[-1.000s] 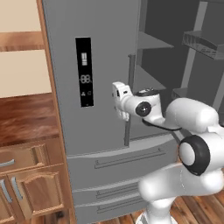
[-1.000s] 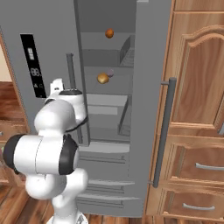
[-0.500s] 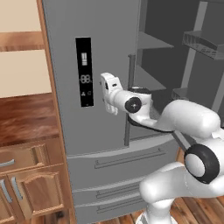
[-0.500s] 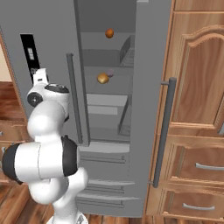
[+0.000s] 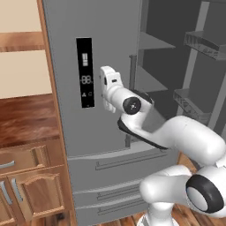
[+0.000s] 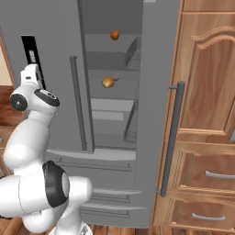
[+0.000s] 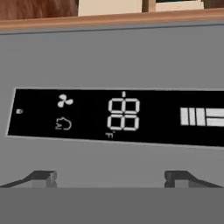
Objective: Place the potato in the correct fridge rack based on whether it is a fruit or vegetable. Finally, close the fridge door.
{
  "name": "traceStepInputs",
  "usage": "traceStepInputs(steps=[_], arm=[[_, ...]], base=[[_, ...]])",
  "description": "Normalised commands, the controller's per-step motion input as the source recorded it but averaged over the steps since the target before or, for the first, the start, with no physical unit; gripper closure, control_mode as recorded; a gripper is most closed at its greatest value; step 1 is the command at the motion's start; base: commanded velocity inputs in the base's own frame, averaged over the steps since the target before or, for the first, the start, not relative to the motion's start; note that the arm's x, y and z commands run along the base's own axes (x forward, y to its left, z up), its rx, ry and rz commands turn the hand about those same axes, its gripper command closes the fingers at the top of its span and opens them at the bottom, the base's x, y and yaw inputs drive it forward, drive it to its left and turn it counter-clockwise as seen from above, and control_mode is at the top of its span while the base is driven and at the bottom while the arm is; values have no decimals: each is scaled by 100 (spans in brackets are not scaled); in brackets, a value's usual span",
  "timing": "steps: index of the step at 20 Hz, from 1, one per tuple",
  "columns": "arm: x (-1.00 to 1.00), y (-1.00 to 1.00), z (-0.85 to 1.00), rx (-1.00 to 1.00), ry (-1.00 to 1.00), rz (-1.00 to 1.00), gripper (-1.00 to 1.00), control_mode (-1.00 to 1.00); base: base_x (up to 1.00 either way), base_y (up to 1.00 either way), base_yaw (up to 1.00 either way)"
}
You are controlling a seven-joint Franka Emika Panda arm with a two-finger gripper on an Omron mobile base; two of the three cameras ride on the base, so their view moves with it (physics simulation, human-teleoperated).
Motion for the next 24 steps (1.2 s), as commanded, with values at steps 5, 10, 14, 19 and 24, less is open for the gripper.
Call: traceStepInputs(steps=[5,10,14,19,24], arm=[[-20,-14,100,0,2,0,-100,-100],[-40,-34,91,0,4,0,-100,-100],[-91,-50,19,0,3,0,-100,-100],[-100,-56,0,0,12,0,-100,-100],[-100,-69,-2,0,14,0,-100,-100]], base=[[0,0,0],[0,0,0],[0,0,0],[0,0,0],[0,0,0]])
